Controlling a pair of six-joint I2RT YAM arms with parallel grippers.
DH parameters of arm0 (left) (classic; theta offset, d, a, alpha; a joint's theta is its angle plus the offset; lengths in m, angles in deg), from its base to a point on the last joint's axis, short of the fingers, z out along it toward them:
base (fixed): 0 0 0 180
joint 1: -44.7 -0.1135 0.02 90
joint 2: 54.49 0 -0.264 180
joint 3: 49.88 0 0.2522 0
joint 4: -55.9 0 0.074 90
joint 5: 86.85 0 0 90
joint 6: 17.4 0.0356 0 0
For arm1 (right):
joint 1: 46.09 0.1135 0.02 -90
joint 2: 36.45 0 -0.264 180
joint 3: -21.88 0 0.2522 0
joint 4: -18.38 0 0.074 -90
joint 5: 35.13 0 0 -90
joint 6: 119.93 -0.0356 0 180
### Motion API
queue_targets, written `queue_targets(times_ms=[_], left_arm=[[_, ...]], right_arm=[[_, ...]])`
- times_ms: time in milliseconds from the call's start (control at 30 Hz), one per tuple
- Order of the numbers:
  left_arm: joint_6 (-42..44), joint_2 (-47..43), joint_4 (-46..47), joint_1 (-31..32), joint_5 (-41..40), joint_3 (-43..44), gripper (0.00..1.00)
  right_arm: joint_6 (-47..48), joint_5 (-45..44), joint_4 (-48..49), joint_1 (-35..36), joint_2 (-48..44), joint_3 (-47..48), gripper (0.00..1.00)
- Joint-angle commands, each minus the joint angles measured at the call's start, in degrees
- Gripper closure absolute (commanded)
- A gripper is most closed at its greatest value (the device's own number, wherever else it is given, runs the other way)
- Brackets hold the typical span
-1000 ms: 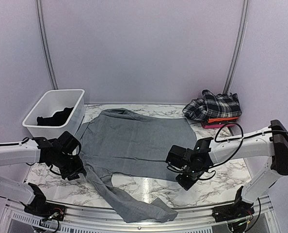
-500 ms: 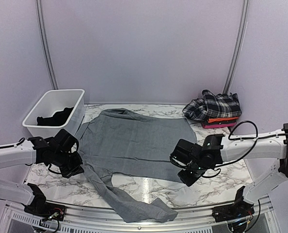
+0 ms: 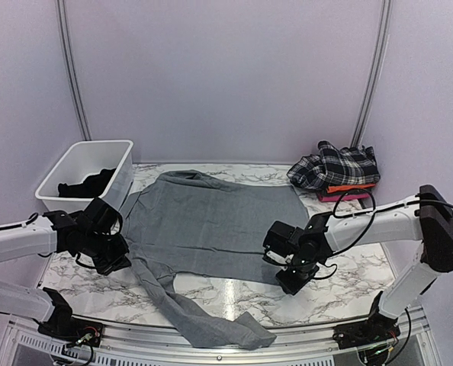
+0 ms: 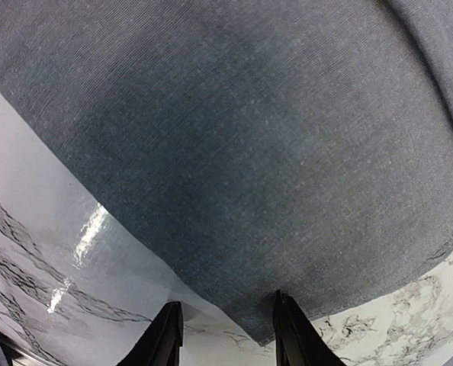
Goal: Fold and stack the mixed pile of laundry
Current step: Pick up the flattened shirt from the center of the board.
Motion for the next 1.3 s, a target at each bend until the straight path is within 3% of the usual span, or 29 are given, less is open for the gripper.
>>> queue_targets(times_ms=[0,200,267,333,767,1267], left_arm=[[0.92,1.0,-2.2,-0.64,-0.09,1.9,1.0],[1.72,2.57,-2.24,-1.27,0.13,3.52,1.0],[2.0,3.12,-2.19,-1.41,0.34,4.08,1.0],[2.03,3.29,-2.22,-1.52,0.56,4.59,1.0],[0.64,-1.64,-4.62,-1.67,-0.1,9.16,1.0],[6.46,13.85,-5.18,-6.91,-2.28,25.93,1.0]], right_arm=[[2.06,3.33,3.64,-2.37,0.56,-1.28,0.63],[3.48,7.7,3.86,-2.83,4.02,-2.13,0.73],[3.74,7.89,3.48,-2.86,5.35,-2.0,0.83],[3.83,7.84,2.72,-2.77,5.93,-1.51,1.0],[-0.13,3.71,-6.93,-2.96,-6.76,4.97,1.0],[8.52,3.36,-7.29,-17.77,-1.03,15.16,1.0]])
